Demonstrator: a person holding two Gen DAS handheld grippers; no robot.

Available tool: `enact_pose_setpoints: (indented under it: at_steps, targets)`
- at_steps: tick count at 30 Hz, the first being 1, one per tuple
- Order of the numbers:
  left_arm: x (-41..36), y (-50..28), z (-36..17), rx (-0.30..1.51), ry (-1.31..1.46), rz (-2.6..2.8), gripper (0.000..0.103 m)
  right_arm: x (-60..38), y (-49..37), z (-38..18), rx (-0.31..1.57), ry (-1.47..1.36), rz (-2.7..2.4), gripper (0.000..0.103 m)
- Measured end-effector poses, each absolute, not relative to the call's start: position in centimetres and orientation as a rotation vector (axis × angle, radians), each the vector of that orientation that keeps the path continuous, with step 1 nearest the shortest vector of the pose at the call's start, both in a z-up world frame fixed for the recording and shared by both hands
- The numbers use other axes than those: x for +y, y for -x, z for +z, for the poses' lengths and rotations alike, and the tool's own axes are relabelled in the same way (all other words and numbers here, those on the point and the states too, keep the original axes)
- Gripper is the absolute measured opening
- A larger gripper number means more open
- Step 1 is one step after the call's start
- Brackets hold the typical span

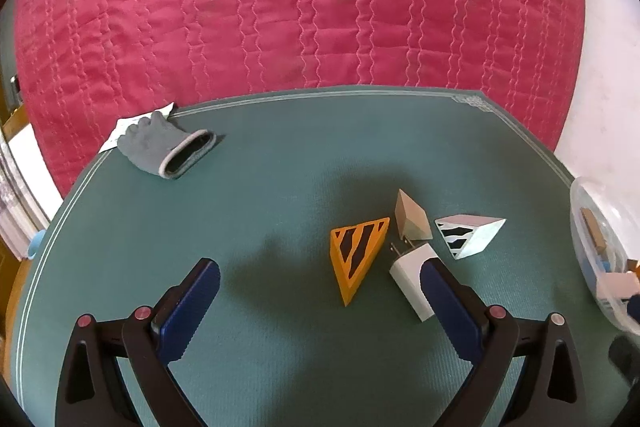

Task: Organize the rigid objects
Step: 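Grasp the orange-black striped triangle with the left gripper while the right approaches the white block, then grasp the white block with the right gripper and lift it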

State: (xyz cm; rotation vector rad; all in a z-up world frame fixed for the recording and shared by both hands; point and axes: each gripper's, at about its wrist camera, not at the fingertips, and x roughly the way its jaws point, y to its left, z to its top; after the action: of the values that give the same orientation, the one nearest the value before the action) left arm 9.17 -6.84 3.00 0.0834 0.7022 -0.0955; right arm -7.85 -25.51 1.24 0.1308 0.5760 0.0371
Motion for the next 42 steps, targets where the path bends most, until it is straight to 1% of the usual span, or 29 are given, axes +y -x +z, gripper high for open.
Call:
enact_pose_setpoints:
  at_steps: [6, 8, 9, 11, 12, 14, 15, 16, 17, 28, 31, 37, 41, 42]
  targets:
    - [-7.0, -11.5, 1.8, 0.754, -0.104, -0.107, 0.085, -24.3, 7.7, 0.6, 0.599, -0.103, 0.065, 0.069]
    - [-7.0, -12.1, 1.5, 0.772, -0.099, -0.119, 0.077, -24.2, 7.6, 0.4, 0.611, -0.103, 0.067, 0.069]
    - [-7.0, -12.4, 1.3, 0.784, -0.095, -0.127, 0.074, -24.1, 7.5, 0.2, 0.619, -0.105, 0.071, 0.069]
    - [-7.0, -12.8, 1.0, 0.806, -0.080, -0.150, 0.065, -23.9, 7.3, 0.0, 0.632, -0.108, 0.079, 0.069]
    - [-7.0, -13.1, 1.0, 0.816, -0.071, -0.167, 0.063, -23.8, 7.1, -0.1, 0.638, -0.110, 0.083, 0.069]
    - [-7.0, -13.3, 0.8, 0.831, -0.058, -0.201, 0.049, -23.5, 6.7, -0.3, 0.652, -0.114, 0.094, 0.069]
    - [-7.0, -13.3, 0.7, 0.833, -0.056, -0.206, 0.046, -23.4, 6.5, -0.4, 0.662, -0.118, 0.102, 0.069]
    - [-7.0, -13.2, 0.8, 0.829, -0.051, -0.208, 0.035, -23.2, 6.3, -0.4, 0.669, -0.120, 0.107, 0.069]
    - [-6.9, -13.1, 0.8, 0.829, -0.042, -0.216, 0.032, -22.9, 6.1, -0.5, 0.674, -0.120, 0.110, 0.069]
    - [-4.5, -12.2, 1.6, 0.797, 0.037, -0.182, 0.032, -19.5, 1.4, -0.5, 0.716, -0.094, 0.168, 0.069]
    - [-3.8, -12.3, 1.7, 0.792, 0.051, -0.163, 0.032, -18.4, -0.4, -0.6, 0.726, -0.079, 0.175, 0.068]
    - [-3.1, -12.5, 1.7, 0.798, 0.068, -0.124, 0.032, -16.6, -3.3, -0.7, 0.738, -0.037, 0.181, 0.058]
    - [-2.9, -12.4, 1.7, 0.795, 0.073, -0.113, 0.032, -15.6, -5.0, -0.9, 0.752, -0.017, 0.181, 0.049]
    - [-2.9, -12.3, 1.7, 0.794, 0.074, -0.110, 0.032, -15.4, -5.4, -0.9, 0.754, -0.017, 0.181, 0.049]
